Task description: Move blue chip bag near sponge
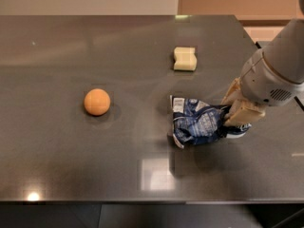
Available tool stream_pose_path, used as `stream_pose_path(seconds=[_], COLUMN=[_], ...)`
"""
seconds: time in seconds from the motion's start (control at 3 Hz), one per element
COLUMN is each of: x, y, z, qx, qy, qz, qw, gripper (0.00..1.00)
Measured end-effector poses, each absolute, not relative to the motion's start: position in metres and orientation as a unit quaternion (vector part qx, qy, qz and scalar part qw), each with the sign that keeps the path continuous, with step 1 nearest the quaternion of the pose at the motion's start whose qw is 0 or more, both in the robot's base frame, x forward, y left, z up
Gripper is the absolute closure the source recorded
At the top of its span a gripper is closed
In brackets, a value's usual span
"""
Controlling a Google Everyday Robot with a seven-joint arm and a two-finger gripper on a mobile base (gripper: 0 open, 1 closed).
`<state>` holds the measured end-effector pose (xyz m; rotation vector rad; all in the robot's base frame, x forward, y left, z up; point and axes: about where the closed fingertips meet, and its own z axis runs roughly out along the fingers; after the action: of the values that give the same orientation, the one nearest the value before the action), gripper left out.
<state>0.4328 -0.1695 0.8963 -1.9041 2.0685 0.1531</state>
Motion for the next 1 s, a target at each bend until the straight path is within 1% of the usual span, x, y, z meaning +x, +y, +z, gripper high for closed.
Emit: stream_pose_path(seconds=[0.33,0.67,1.0], x=[0.468,0.523,0.562], y=[-0.176,-0.19,-0.201], z=[0.921,0.936,0.935], qx=[-0.648,-0.604,-0.562], qy=[0.738,0.766,0.791], qz=[0.038,0.021,0.025], qw=[0.187,0.218,0.242], gripper=[1.0,1.0,1.0])
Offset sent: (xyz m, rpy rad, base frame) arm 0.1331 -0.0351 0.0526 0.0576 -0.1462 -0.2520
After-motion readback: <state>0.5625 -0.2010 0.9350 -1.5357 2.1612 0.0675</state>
